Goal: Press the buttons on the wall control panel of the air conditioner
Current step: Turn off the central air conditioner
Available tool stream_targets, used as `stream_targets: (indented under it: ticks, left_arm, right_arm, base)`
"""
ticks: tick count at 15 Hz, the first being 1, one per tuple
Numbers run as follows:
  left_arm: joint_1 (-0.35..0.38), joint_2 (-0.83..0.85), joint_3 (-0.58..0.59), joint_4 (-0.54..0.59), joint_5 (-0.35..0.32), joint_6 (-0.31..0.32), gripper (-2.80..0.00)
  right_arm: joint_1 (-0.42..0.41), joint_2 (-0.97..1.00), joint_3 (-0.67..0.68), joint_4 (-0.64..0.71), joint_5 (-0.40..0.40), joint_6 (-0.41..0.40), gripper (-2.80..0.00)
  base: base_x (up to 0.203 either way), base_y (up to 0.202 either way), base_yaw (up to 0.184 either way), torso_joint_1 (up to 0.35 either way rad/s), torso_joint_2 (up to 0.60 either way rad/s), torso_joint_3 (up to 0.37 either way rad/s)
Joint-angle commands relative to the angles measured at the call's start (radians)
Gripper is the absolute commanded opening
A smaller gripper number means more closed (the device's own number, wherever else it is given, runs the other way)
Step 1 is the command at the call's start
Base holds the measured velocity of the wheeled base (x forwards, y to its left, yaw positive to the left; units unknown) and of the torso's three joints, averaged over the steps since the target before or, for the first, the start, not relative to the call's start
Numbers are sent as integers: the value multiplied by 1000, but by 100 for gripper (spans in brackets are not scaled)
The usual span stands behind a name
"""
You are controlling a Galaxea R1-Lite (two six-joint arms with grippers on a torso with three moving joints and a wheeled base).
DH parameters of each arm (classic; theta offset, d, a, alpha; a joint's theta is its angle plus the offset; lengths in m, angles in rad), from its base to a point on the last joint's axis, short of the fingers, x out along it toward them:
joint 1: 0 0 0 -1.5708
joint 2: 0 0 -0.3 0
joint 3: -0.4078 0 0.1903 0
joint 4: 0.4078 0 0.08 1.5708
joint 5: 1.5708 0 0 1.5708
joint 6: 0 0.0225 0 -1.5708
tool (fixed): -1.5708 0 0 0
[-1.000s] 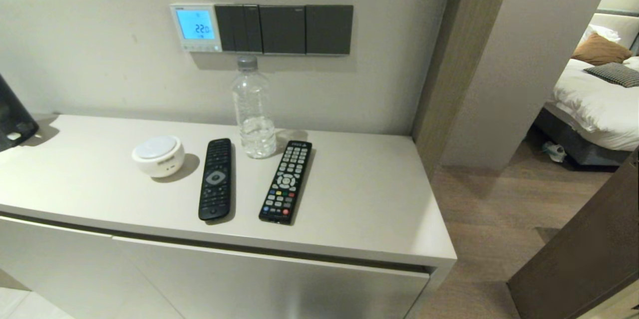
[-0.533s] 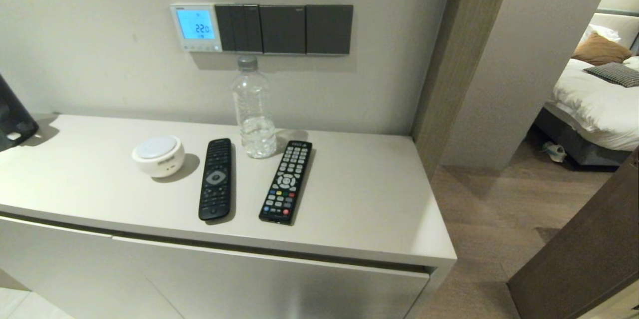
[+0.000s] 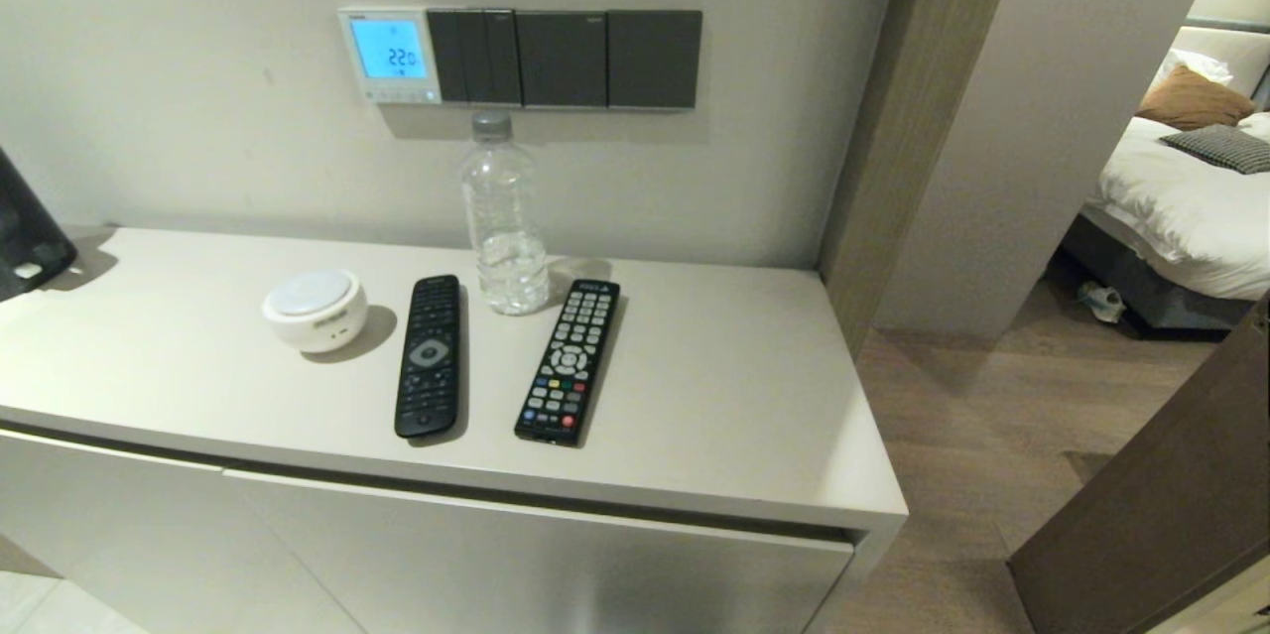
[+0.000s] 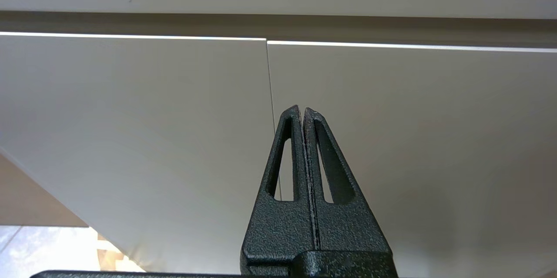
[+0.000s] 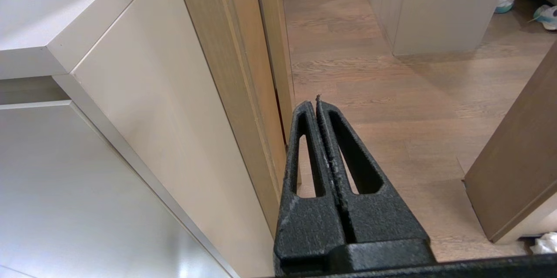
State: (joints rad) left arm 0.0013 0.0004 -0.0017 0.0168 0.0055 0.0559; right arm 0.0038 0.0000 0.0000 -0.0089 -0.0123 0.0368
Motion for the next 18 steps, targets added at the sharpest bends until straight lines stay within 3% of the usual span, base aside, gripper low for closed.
stream_targets:
  ticks: [1,18]
  left_arm:
    - [0,3,1,2,1,-4,-280]
    - [0,0,-11,2,-7,-5,-280]
  right_arm:
    - [1,2,2,0,0,0,-280]
    - [1,2,2,0,0,1,-280]
  base:
    - [0,0,0,0,0,0]
    - [0,0,0,0,0,0]
